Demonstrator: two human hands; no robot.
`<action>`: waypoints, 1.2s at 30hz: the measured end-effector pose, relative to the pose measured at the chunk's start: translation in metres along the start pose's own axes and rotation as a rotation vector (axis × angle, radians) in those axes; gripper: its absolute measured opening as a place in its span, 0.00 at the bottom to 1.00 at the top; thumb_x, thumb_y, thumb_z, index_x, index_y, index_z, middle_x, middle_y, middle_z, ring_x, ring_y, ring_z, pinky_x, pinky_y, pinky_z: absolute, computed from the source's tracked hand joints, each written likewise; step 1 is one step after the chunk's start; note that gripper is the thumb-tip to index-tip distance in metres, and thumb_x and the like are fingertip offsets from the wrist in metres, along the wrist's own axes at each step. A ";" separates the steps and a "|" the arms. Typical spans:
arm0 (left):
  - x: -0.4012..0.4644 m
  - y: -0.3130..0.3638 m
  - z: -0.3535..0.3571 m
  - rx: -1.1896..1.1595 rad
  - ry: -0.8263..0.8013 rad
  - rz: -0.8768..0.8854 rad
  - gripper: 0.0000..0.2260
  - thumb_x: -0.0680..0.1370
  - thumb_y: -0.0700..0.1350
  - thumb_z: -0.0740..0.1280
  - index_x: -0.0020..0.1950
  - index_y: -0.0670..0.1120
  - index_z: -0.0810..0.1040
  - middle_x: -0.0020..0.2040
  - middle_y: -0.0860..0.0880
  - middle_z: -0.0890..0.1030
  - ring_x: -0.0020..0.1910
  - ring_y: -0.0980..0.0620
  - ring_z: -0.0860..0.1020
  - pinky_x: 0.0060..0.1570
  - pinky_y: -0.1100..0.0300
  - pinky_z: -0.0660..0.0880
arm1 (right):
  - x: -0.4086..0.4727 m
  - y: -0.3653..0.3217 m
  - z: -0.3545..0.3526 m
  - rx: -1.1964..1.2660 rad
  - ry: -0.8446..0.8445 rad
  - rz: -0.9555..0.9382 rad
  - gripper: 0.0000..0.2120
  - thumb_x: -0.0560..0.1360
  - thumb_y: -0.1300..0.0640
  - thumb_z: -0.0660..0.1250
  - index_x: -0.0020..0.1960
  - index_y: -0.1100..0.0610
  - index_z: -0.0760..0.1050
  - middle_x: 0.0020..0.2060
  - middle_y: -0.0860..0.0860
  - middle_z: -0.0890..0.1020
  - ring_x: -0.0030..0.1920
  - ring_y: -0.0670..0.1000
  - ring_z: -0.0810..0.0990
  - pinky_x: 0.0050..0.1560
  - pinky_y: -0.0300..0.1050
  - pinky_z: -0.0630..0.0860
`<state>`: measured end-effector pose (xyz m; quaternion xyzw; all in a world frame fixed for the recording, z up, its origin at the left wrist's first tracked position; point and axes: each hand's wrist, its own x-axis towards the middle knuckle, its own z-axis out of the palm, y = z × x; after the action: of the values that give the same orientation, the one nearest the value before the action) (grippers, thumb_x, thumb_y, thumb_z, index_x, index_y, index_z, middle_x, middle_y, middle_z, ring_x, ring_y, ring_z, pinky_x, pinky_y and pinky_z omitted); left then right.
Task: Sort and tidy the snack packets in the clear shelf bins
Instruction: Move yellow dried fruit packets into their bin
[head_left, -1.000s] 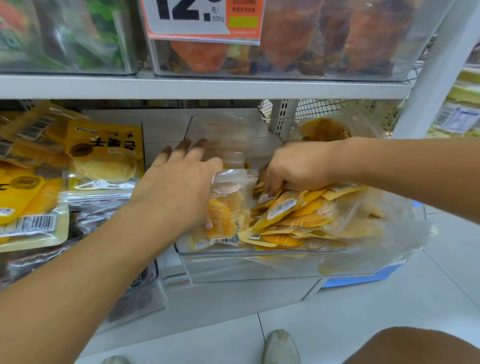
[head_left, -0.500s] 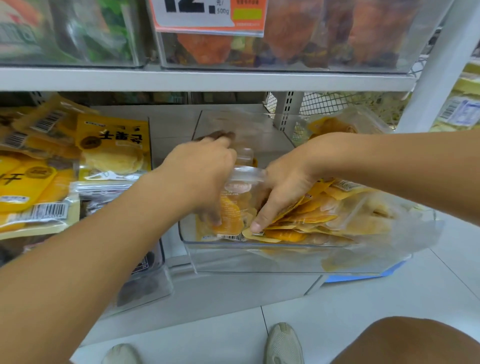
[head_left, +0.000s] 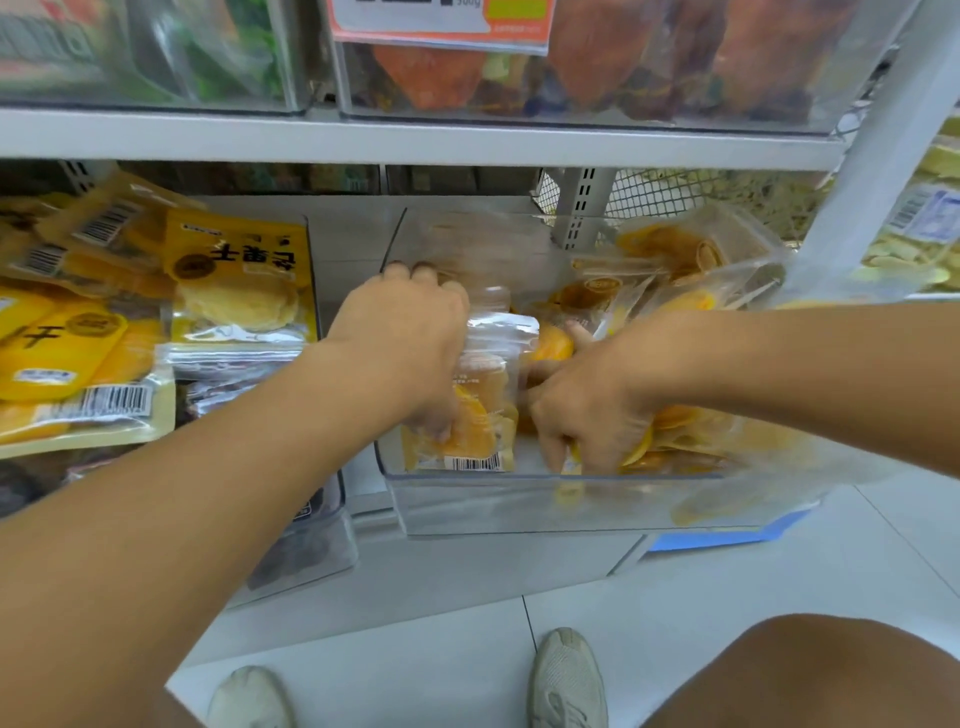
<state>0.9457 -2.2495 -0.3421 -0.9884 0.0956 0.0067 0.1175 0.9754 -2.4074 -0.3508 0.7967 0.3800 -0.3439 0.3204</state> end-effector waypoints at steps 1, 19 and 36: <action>-0.002 0.002 0.001 0.005 -0.009 -0.023 0.43 0.59 0.64 0.81 0.65 0.44 0.68 0.60 0.43 0.72 0.60 0.43 0.71 0.55 0.53 0.72 | -0.003 0.004 0.003 -0.040 -0.010 -0.009 0.19 0.73 0.48 0.70 0.64 0.41 0.78 0.75 0.40 0.64 0.80 0.51 0.40 0.72 0.75 0.41; -0.005 0.012 -0.002 -0.248 0.085 0.072 0.56 0.53 0.69 0.81 0.71 0.55 0.54 0.71 0.48 0.63 0.68 0.38 0.67 0.65 0.42 0.71 | -0.064 0.044 -0.011 0.284 0.324 -0.029 0.35 0.67 0.45 0.79 0.71 0.36 0.70 0.67 0.38 0.73 0.65 0.43 0.71 0.68 0.45 0.70; 0.005 -0.004 -0.007 -0.174 0.111 0.075 0.48 0.58 0.49 0.85 0.73 0.57 0.65 0.70 0.55 0.69 0.67 0.46 0.71 0.52 0.47 0.75 | -0.094 0.069 0.062 0.687 0.859 0.287 0.18 0.70 0.54 0.78 0.57 0.40 0.82 0.60 0.38 0.80 0.61 0.40 0.78 0.58 0.34 0.72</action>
<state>0.9509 -2.2484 -0.3347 -0.9895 0.1380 -0.0355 0.0253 0.9689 -2.5262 -0.2933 0.9672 0.2305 -0.0456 -0.0968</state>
